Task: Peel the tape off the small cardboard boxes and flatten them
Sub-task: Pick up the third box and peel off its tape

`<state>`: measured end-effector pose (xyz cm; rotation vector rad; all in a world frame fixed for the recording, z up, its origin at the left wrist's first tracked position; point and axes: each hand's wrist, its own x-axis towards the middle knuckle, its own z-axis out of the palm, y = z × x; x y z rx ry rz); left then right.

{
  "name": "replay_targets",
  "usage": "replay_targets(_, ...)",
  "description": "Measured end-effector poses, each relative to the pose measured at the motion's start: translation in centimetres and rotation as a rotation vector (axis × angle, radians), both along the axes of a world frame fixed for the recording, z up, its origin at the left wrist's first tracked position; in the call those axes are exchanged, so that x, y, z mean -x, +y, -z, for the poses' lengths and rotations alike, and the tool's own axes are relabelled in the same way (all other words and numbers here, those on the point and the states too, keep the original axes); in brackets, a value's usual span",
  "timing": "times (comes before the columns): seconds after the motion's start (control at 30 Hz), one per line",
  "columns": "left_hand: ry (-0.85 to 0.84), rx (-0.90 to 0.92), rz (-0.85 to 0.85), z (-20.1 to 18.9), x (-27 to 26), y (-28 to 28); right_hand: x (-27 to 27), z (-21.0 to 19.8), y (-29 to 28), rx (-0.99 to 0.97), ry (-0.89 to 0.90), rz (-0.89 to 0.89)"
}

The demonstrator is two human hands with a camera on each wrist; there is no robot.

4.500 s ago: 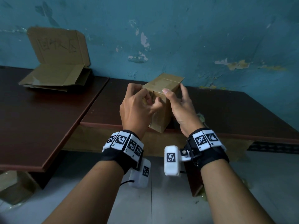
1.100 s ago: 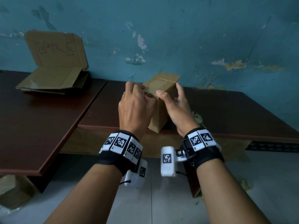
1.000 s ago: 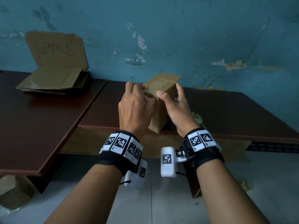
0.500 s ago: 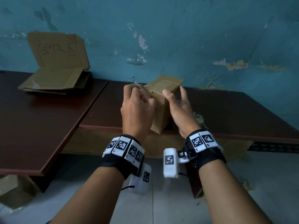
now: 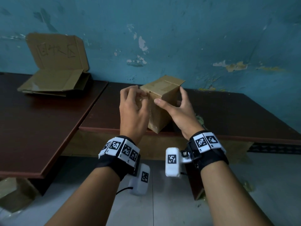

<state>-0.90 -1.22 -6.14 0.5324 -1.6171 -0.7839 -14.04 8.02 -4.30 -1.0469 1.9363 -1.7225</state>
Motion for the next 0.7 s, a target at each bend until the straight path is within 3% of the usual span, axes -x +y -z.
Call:
replay_targets(0.13,-0.133,0.074,0.046,0.6,-0.1,0.4,0.3,-0.1,0.0,0.014,-0.024,0.035)
replay_targets(0.37,-0.242,0.243,-0.091,1.4,0.6,-0.1,0.7,0.1,-0.2,0.023,-0.025,0.074)
replay_targets(0.57,-0.204,0.100,-0.060,1.0,0.3,0.1,0.7,0.3,-0.6,0.009,-0.020,0.049)
replay_targets(0.7,-0.139,-0.107,0.029,0.9,0.4,-0.3,0.9,0.6,-0.6,-0.010,0.016,0.038)
